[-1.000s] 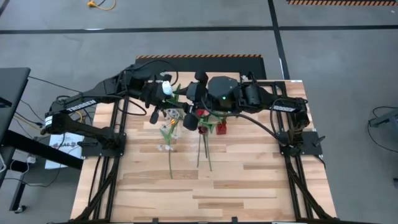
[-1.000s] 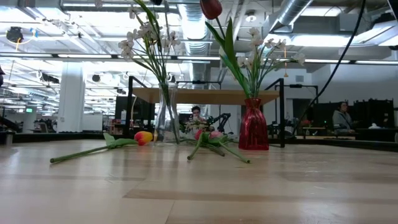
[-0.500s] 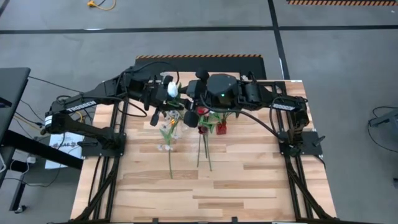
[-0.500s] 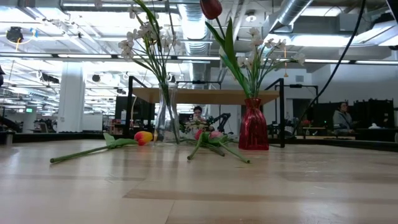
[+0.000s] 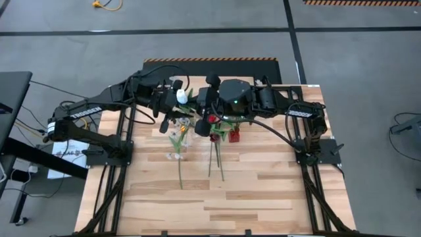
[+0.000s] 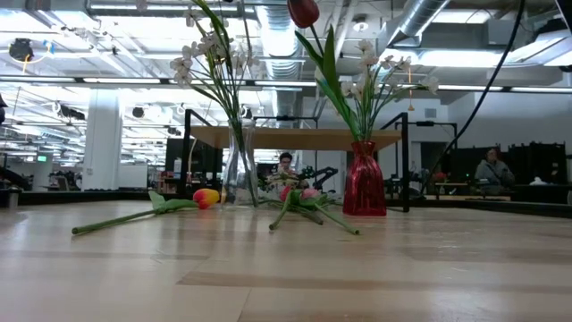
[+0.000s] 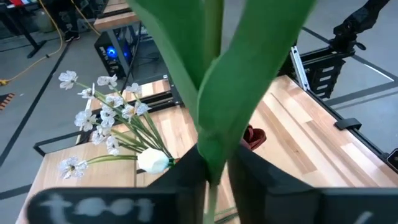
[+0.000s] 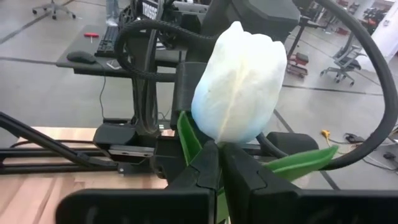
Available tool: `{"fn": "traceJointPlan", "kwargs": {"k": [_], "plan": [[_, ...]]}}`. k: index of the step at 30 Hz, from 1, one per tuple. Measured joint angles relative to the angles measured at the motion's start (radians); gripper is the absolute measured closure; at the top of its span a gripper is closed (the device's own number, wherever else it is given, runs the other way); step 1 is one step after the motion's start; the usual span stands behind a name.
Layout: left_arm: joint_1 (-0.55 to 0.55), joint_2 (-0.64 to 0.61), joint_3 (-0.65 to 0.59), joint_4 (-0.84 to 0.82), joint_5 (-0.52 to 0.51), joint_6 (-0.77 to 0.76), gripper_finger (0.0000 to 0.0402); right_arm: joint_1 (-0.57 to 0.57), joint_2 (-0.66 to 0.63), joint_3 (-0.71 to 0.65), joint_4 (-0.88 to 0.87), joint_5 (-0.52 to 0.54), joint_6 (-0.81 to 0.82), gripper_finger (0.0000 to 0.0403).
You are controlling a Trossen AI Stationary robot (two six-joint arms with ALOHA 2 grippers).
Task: Pick and place flowers into a vace then onto a shelf
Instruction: Put the blue flower into the transparent vase
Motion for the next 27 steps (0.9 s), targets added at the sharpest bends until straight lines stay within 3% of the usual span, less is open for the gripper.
{"fn": "traceJointPlan", "kwargs": {"k": [7,12,22,27], "plan": [[-0.007,-0.002,0.0,-0.014,-0.044,-0.018,0.0259,0.0,0.0,0.0,0.001,-0.001,0.0,0.0402],[-0.008,-0.032,0.0,-0.074,-0.054,-0.015,0.0222,0.0,0.0,0.0,-0.009,0.015,0.0,0.0402],[-0.045,-0.144,0.0,-0.07,-0.202,-0.011,0.0209,-0.001,0.0,0.0,-0.013,0.024,0.021,0.0403],[-0.046,-0.22,0.0,-0.032,-0.207,-0.057,0.0209,-0.001,0.0,0.0,-0.013,0.125,0.087,0.0403]]}}
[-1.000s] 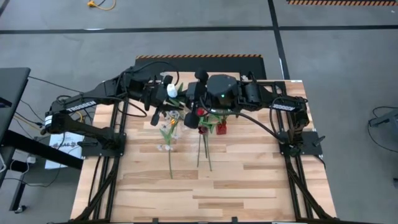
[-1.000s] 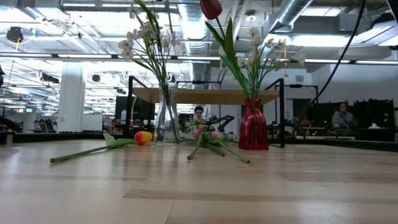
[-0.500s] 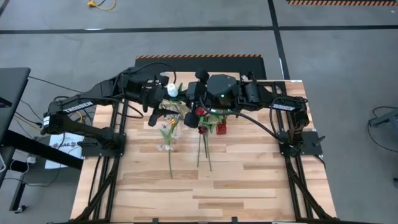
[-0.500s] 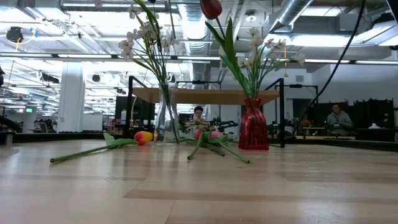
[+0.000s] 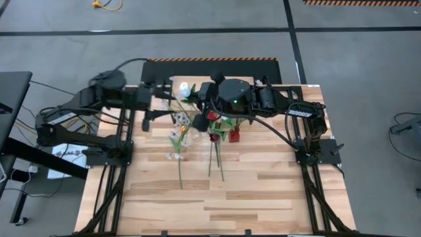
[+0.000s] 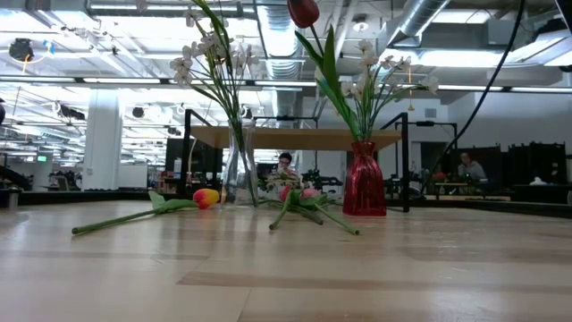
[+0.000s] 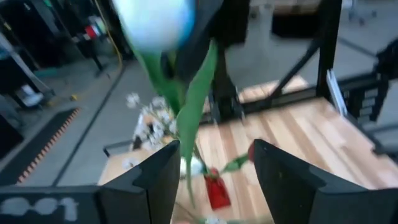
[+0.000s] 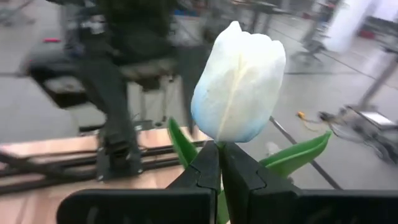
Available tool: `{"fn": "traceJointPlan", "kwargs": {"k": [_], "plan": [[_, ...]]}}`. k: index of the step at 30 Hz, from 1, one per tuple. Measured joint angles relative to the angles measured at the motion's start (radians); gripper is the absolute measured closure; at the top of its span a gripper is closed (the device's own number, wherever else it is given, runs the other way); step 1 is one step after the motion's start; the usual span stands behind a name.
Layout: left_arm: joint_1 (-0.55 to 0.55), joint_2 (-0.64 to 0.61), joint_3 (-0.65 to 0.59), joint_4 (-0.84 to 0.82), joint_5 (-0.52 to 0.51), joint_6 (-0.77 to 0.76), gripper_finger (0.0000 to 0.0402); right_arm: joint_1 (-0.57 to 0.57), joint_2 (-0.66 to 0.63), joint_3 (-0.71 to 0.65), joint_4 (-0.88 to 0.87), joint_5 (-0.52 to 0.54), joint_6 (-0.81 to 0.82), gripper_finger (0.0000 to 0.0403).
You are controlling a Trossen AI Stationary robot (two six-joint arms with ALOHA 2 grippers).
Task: Pick and place flowers into a vace then onto a shelf
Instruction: Put the blue flower into the transparent vase
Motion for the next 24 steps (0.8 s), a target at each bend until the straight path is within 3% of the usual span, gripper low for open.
{"fn": "traceJointPlan", "kwargs": {"k": [5,14,19,24], "plan": [[0.0,-0.088,0.0,0.06,0.004,-0.05,0.0209,-0.001,0.0,0.0,0.0,0.114,0.117,0.0403],[0.0,-0.196,0.001,0.086,0.004,-0.087,0.0209,-0.003,0.0,0.0,-0.021,0.204,0.225,0.0403],[0.0,-0.223,0.001,0.085,0.005,-0.105,0.0209,-0.01,-0.006,-0.069,0.048,0.189,0.237,0.0403],[0.0,-0.232,0.001,0.081,0.009,-0.128,0.0209,-0.03,-0.054,-0.187,0.185,0.05,0.172,0.0403]]}}
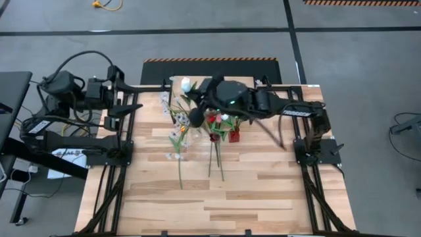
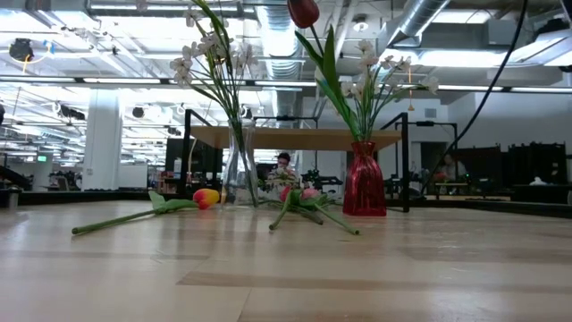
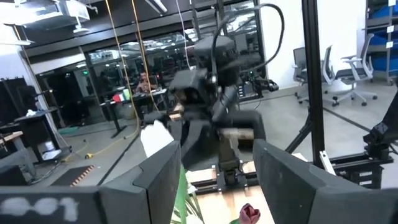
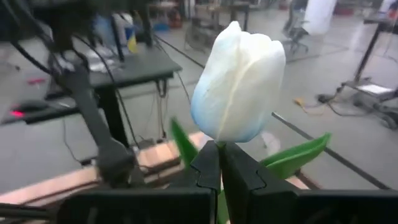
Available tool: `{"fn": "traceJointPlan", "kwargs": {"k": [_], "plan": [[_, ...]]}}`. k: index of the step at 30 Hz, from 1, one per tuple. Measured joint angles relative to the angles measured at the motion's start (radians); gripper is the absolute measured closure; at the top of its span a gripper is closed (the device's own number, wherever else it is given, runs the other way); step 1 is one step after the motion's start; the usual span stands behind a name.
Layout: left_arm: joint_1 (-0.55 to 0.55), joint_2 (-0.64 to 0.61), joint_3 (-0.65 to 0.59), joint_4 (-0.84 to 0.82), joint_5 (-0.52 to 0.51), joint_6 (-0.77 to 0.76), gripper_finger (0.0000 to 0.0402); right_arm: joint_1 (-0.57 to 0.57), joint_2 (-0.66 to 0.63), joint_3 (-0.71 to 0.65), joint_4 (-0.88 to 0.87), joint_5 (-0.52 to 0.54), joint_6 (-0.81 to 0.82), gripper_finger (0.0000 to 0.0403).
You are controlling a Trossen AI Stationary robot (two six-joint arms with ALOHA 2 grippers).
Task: Pick and place flowers into a vace then onto a shelf
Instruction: Put the blue flower into the transparent vase
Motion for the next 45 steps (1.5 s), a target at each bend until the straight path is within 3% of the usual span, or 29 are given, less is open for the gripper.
{"fn": "traceJointPlan", "kwargs": {"k": [8,14,18,45], "plan": [[0.0,-0.002,0.0,-0.007,0.003,-0.014,0.021,-0.026,-0.137,-0.23,0.128,-0.005,-0.013,0.0403],[0.0,-0.002,0.0,-0.005,0.003,-0.016,0.021,-0.046,-0.235,-0.477,0.385,-0.053,-0.002,0.0403],[0.0,-0.002,0.0,-0.001,0.003,-0.017,0.021,-0.055,-0.279,-0.567,0.442,-0.061,0.014,0.0403],[0.0,-0.002,0.0,0.0,-0.005,-0.026,0.021,-0.063,-0.274,-0.811,0.663,-0.08,0.101,0.0403]]}}
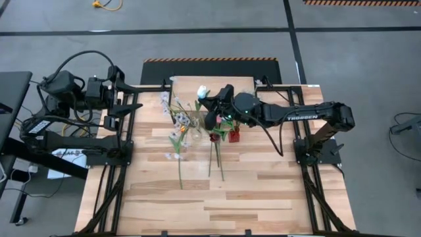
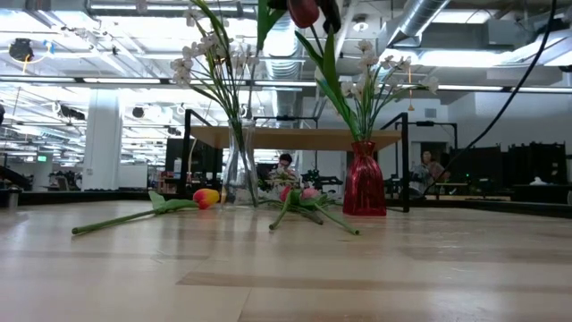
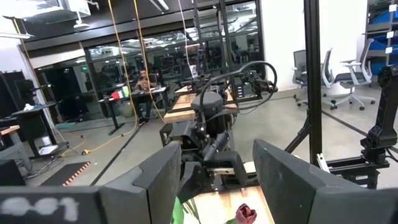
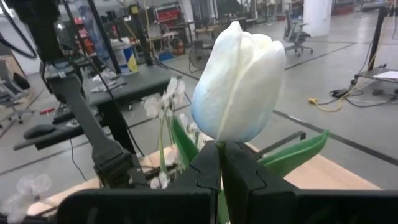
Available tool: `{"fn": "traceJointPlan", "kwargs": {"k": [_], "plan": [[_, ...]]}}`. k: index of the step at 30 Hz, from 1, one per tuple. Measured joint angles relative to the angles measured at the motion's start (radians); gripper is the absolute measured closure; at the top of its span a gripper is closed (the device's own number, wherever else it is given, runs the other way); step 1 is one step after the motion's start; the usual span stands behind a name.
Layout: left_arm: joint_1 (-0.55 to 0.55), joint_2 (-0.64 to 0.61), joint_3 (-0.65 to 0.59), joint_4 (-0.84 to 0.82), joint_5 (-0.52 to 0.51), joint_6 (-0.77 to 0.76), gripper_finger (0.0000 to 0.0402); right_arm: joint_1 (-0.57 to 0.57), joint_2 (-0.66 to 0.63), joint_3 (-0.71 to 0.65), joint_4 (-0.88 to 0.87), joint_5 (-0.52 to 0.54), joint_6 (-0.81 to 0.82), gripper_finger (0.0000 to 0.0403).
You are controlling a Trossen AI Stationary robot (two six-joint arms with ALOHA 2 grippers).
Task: Pick and place flowers into a vace then onto a shelf
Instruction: Put the blue flower into the transparent vase
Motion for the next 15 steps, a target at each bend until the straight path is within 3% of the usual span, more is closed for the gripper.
{"fn": "traceJointPlan", "kwargs": {"k": [15], "plan": [[0.0,0.0,0.0,0.0,0.0,0.0,0.021,0.002,0.001,-0.054,0.002,-0.008,0.028,0.0399]]}}
